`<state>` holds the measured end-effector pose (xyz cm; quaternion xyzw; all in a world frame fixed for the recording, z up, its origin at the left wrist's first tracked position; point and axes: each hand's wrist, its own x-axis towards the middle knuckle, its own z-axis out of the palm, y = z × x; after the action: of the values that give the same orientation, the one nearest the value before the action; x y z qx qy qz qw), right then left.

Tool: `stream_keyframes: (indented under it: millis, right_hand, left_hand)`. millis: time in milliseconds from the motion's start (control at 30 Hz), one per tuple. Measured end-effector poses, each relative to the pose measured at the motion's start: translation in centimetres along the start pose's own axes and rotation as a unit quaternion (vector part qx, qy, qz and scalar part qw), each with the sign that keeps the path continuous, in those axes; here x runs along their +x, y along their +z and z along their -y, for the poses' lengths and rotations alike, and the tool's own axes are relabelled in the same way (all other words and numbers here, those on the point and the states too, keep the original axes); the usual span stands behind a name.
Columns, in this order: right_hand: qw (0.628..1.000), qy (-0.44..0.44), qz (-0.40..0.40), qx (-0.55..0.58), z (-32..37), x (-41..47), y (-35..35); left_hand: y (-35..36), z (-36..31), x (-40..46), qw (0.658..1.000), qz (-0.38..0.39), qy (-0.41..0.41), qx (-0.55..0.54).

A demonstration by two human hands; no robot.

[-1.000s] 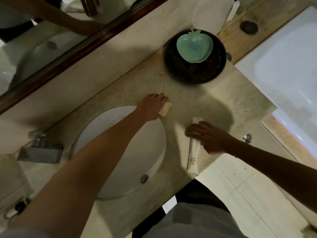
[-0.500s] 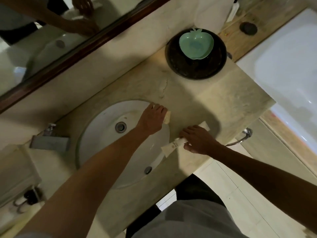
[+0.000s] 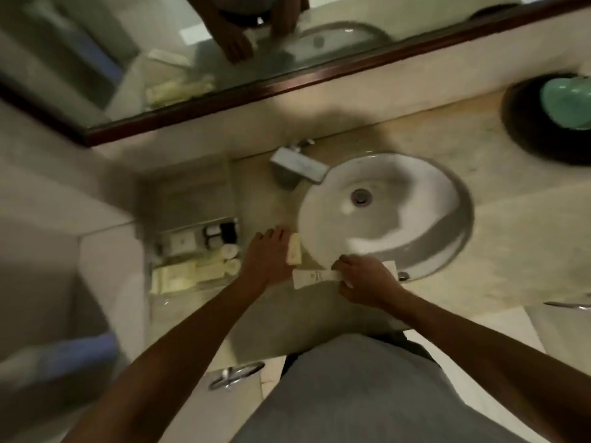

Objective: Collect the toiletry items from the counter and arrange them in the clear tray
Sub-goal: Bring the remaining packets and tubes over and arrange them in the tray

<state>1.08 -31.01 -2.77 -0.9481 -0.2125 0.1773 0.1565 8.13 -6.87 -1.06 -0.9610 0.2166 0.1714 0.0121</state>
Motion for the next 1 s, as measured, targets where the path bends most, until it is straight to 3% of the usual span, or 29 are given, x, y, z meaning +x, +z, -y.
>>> stream_keyframes:
  millis: [167, 400, 700, 1000]
  right_hand:
    - [0.999, -0.037, 0.021, 0.007, 9.7, 4.7, 3.6]
    - [0.999, -0.036, 0.014, -0.009, 16.0, 7.8, 5.9]
    - [1.000, 0.008, 0.008, -0.015, 16.0, 6.6, 5.5]
    - [1.000, 0.000, -0.003, -0.002, 14.3, 5.9, 5.7]
  left_hand:
    - [1.8, 10.9, -8.1, 0.992, -0.035, -0.116, -0.034]
    - [2.8, 20.1, -12.6, 0.987, -0.029, -0.144, -0.062]
    - [3.7, 17.9, -9.7, 0.996, -0.067, -0.057, -0.030]
    - [4.9, 18.2, -8.0, 0.994, -0.078, -0.058, -0.046]
